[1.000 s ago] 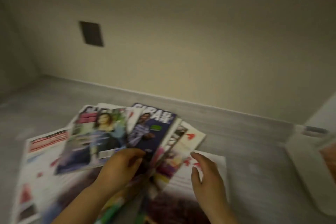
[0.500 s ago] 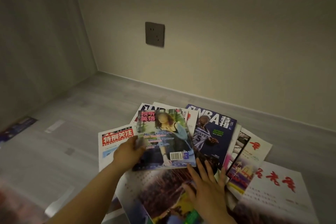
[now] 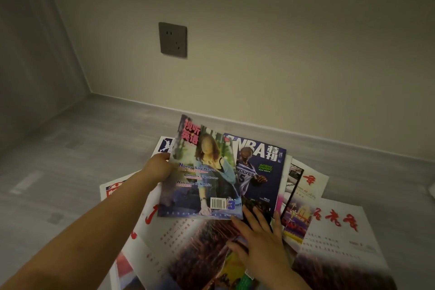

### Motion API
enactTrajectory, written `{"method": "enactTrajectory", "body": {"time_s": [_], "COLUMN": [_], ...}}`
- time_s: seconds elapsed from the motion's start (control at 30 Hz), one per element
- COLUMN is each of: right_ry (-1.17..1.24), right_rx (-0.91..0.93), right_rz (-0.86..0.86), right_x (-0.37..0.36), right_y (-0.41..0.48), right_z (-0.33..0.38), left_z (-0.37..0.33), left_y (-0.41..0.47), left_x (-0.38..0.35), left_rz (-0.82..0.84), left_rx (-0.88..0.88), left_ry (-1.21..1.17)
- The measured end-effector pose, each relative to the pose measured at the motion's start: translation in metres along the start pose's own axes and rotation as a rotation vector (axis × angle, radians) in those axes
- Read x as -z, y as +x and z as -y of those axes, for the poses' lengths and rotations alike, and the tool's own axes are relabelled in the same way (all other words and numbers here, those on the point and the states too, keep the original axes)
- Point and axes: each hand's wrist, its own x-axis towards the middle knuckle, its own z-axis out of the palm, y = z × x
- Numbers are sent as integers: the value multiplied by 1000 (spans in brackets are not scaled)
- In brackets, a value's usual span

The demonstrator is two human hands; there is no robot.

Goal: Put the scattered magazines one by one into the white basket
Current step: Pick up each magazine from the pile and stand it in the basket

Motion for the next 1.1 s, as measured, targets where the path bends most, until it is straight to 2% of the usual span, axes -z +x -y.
{"method": "enactTrajectory", "body": {"time_s": [0.07, 0.13, 0.23, 0.3, 0.37, 0.57, 0.73, 0.93, 1.1], "right_ry": [134, 379, 914, 1314, 1505, 1597, 1579, 1418, 1248], "right_rx": [-12, -35, -277, -352, -332, -389, -446, -621, -758], "right_rz": [-62, -128, -329, -279, -253, -362, -518, -763, -862], "right_x": [0, -3, 4, 22, 33, 52, 56, 55, 44], "right_y": [-1, 1, 1, 0, -3, -37, -76, -129, -167], "right_z": [-9, -19, -34, -46, -64, -139, -213, -308, -389], "left_z": [-5, -12, -28, -42, -59, -116, -189, -296, -356], "left_y": [-6, -15, -30, -40, -47, -67, -87, -115, -143], "left_x": [1, 3, 1, -6, -19, -77, -152, -270, -371], "left_rz": [18, 58, 144, 213, 283, 421, 458, 508, 627], "left_rx": [-70, -115, -207, -274, -342, -512, -628, -796, -839], "left_ry": [-34, -162, -320, -398, -434, -463, -438, -253, -152]}}
